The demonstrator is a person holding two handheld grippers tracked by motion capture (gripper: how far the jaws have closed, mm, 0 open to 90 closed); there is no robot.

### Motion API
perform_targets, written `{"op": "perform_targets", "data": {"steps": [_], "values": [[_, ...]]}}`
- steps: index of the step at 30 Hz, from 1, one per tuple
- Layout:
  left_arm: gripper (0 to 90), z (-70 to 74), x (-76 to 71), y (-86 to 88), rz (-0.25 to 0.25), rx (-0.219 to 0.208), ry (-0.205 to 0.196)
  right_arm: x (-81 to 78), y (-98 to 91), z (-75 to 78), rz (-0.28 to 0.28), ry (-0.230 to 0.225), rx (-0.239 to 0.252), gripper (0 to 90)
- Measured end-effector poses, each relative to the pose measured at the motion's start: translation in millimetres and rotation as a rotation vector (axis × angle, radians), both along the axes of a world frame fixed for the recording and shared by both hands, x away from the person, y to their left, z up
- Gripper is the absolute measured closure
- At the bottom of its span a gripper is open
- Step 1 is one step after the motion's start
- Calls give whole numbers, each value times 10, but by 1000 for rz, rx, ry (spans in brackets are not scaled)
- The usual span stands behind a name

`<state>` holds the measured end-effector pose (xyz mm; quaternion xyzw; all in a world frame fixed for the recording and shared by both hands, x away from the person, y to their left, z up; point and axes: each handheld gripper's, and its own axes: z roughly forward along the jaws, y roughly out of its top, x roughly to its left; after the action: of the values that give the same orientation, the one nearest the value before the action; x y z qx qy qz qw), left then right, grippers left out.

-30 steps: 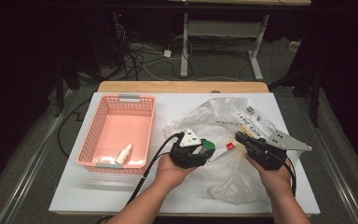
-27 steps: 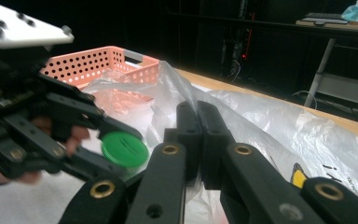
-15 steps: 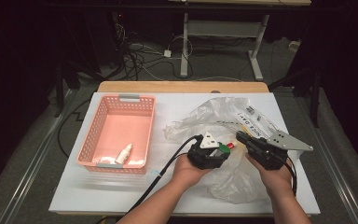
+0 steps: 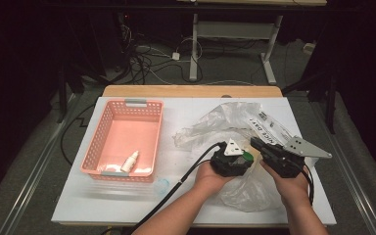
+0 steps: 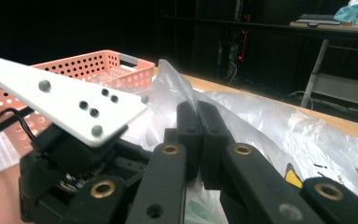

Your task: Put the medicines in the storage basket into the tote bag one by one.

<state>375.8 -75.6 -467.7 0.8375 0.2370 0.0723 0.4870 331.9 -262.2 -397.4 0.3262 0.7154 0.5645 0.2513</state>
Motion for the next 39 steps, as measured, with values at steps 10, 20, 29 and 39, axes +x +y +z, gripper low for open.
{"op": "perform_targets", "data": {"steps": [10, 20, 29, 39], "values": [[503, -72, -17, -35, -16, 5, 3, -2, -1, 0, 0, -2, -4, 895], [503, -94, -77, 98, -35, 25, 27, -2, 18, -11, 3, 1, -13, 894], [454, -100, -95, 107, -37, 59, 40, -4, 22, -11, 4, 0, -15, 894], [316, -38, -116, 225, -34, 35, 85, -6, 22, -8, 5, 0, -16, 894]]}}
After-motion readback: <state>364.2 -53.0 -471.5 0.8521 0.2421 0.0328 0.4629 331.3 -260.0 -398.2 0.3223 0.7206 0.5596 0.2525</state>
